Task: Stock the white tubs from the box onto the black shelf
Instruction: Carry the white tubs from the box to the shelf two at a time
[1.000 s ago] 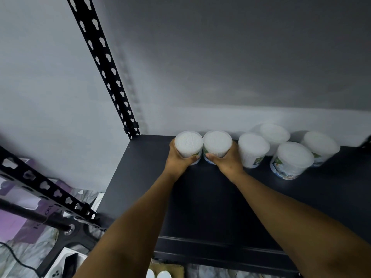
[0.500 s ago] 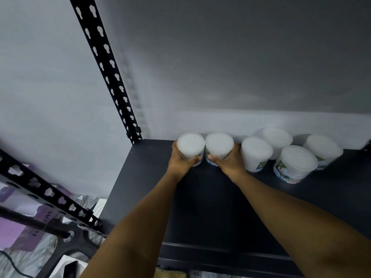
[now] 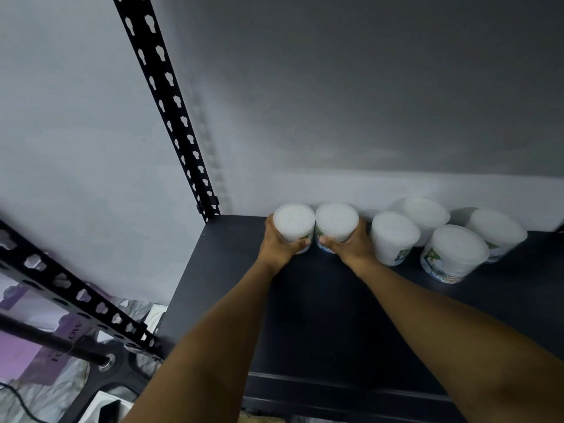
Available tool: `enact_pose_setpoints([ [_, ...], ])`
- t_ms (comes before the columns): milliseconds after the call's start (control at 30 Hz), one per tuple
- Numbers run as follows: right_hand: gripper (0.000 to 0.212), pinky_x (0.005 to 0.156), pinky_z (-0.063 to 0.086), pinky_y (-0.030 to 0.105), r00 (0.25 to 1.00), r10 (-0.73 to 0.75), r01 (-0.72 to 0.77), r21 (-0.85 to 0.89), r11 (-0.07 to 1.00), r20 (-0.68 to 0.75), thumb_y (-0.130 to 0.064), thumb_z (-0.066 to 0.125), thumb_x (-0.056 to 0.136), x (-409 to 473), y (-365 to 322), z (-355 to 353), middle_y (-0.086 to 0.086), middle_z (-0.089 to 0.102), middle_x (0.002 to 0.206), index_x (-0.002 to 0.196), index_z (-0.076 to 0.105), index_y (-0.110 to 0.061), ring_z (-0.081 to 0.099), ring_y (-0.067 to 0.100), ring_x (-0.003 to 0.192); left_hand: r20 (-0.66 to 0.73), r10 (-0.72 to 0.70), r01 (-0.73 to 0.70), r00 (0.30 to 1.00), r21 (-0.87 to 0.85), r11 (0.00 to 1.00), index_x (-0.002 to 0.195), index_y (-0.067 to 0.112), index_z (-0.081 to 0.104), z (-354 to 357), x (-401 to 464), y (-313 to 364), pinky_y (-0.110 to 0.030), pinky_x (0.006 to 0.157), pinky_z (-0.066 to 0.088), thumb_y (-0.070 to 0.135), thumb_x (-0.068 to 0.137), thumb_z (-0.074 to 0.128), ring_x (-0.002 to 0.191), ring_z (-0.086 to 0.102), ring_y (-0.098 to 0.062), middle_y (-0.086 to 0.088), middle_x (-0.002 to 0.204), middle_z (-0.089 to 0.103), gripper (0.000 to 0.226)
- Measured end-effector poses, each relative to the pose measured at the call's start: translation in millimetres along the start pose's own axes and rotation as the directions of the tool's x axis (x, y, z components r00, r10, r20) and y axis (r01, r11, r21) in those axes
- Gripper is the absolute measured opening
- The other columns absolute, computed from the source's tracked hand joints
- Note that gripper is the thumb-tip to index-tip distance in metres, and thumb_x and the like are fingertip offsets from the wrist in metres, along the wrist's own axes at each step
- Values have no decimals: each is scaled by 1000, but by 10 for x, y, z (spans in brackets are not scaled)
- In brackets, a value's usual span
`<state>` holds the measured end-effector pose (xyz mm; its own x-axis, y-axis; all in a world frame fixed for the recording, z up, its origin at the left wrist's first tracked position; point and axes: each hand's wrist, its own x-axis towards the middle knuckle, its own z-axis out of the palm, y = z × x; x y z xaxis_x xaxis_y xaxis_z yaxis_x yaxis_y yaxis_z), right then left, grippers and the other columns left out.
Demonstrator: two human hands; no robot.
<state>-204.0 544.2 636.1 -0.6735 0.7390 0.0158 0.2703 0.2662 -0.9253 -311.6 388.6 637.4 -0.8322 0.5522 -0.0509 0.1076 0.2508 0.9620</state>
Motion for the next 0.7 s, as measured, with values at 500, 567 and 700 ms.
enact_pose_setpoints([
  [500,94,110,36,42,996,-31,39,-103,994,78,-53,69,71,-561,41,-105,2,38,146,143,23,-16,37,18,134,-34,0,6,999,198,980,151,17,5,-88,-590,81,-36,113,27,39,84,67,143,23,-22,-3,158,15,94],
  [567,88,112,32,43,991,-76,96,-192,977,106,-49,65,79,-679,37,-174,4,32,150,146,20,-15,32,20,138,-24,43,-35,999,261,965,151,16,10,-97,-701,107,-36,112,27,38,86,66,142,25,-22,-3,157,20,88],
  [700,76,116,22,40,967,-161,239,-490,838,196,-54,49,89,-821,16,-350,10,25,154,148,22,-13,22,24,143,18,135,-121,991,569,813,148,14,20,-55,-869,193,-40,117,21,48,89,56,144,19,-24,-7,156,22,77],
])
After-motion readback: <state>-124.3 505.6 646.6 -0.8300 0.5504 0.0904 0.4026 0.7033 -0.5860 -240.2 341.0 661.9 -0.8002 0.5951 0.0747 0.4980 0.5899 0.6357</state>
